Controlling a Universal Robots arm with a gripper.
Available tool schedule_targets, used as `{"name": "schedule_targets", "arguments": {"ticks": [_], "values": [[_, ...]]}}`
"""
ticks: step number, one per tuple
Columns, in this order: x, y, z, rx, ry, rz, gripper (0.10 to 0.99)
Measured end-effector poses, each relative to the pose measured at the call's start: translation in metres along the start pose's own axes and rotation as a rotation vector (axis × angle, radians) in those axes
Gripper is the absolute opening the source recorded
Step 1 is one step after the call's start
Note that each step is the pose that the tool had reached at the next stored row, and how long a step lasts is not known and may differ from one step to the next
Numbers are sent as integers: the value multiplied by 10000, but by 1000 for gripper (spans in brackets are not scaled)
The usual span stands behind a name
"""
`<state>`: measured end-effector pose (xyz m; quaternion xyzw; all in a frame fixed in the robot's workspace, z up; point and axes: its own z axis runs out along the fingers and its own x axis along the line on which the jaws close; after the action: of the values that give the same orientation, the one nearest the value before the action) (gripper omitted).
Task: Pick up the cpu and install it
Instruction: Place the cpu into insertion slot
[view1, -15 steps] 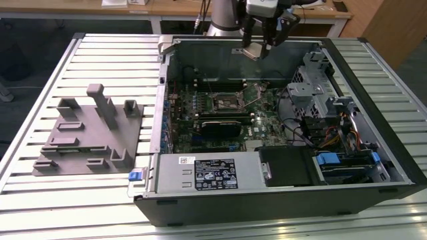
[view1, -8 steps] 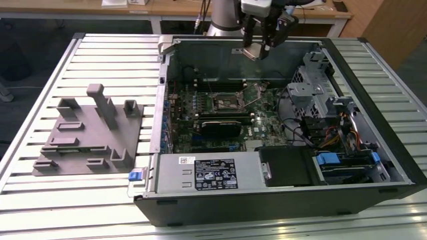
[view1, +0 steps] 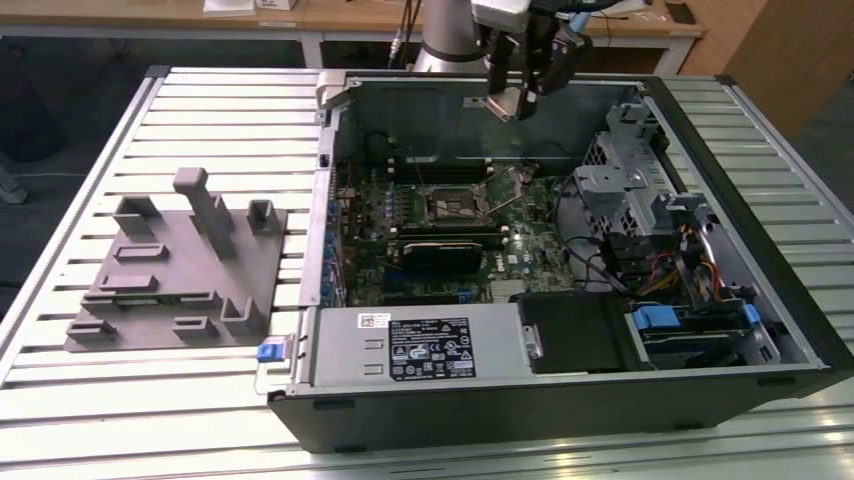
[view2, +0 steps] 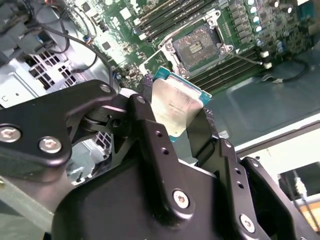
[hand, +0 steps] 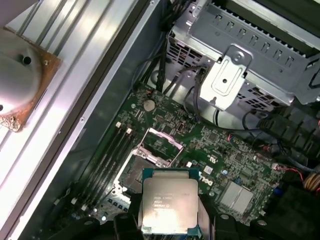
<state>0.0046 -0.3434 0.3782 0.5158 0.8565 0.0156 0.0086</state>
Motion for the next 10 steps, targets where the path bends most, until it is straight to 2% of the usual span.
{"name": "schedule_targets", "arguments": {"ticks": [10], "values": [[7, 4, 10, -1, -29, 816, 529]]}}
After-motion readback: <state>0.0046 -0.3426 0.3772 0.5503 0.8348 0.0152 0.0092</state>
